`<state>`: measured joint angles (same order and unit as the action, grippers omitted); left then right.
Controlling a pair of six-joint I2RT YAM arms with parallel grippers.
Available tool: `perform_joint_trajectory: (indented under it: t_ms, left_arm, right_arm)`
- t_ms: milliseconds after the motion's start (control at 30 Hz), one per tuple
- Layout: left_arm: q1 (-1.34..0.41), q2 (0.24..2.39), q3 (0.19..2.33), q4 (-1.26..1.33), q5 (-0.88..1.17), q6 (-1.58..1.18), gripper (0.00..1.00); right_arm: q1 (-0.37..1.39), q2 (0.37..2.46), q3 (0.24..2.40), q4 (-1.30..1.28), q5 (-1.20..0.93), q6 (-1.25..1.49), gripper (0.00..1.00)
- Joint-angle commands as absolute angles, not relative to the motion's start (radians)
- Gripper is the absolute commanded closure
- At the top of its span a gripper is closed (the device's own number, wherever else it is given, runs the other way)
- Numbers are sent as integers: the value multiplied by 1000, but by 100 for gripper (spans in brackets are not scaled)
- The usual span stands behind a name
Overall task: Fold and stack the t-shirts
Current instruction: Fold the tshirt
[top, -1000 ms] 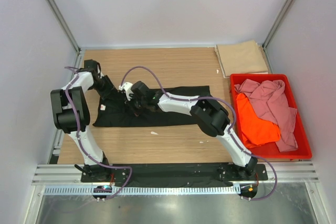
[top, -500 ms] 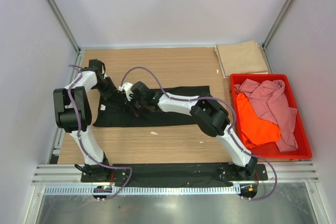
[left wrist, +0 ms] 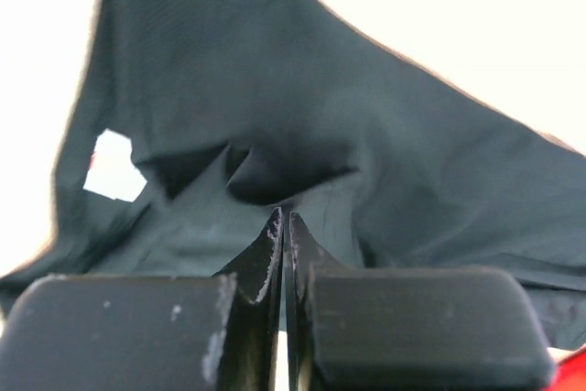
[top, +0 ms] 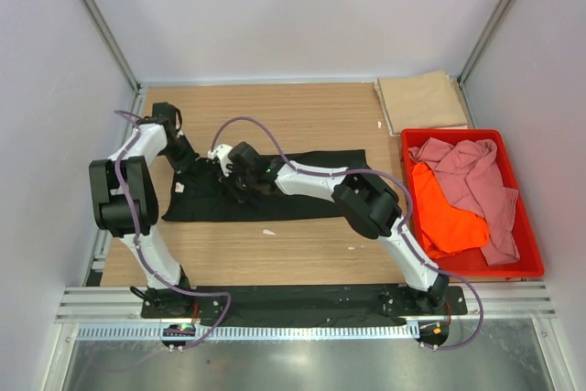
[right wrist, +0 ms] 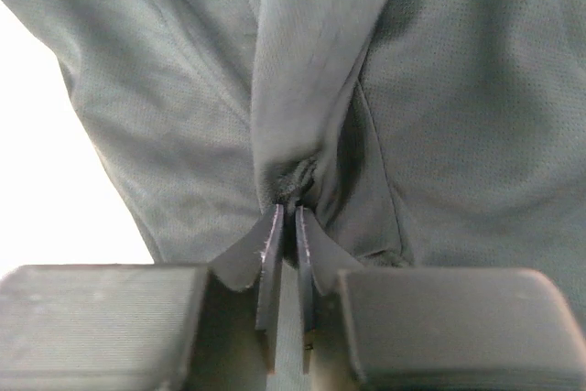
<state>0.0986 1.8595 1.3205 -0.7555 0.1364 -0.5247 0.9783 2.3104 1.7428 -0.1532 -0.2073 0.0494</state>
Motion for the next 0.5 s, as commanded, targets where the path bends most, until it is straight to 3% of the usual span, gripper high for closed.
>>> perform_joint_trajectory:
  t_ms: [0, 167, 467]
  left_arm:
    - [98, 1702, 1292, -775, 52, -538, 100]
    - [100, 1586, 1195, -773, -17, -549, 100]
    - [100, 1511, 1059, -764, -110, -589, 100]
  right_arm:
    - [986, 2204, 1758, -161, -219, 26, 82]
    - [989, 2184, 1746, -222, -248, 6, 72]
    - [989, 2158, 1762, -239, -215, 15, 71]
